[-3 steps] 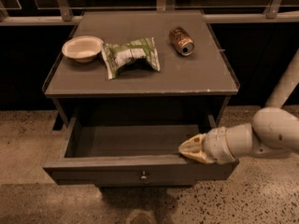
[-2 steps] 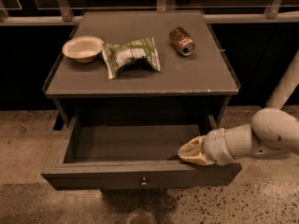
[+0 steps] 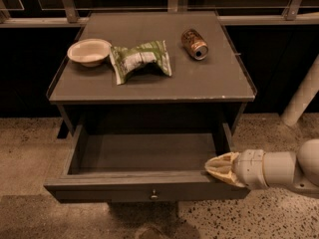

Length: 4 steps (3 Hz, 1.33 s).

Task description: Open top drawer

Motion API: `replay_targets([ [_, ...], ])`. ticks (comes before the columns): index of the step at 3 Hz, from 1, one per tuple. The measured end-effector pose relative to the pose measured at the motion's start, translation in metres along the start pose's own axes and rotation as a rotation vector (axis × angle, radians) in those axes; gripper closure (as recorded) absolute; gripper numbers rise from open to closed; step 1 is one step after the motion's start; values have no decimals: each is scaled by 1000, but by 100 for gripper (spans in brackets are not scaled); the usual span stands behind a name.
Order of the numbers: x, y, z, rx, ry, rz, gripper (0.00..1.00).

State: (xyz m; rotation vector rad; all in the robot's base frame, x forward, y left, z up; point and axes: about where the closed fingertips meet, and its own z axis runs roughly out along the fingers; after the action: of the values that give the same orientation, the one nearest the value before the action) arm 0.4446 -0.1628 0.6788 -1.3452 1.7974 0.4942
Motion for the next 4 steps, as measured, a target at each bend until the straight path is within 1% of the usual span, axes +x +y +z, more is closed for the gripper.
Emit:
replay_targets([
  [3, 1, 1, 0, -2, 2, 2, 14],
  [4, 1, 1, 0, -2, 2, 2, 0],
])
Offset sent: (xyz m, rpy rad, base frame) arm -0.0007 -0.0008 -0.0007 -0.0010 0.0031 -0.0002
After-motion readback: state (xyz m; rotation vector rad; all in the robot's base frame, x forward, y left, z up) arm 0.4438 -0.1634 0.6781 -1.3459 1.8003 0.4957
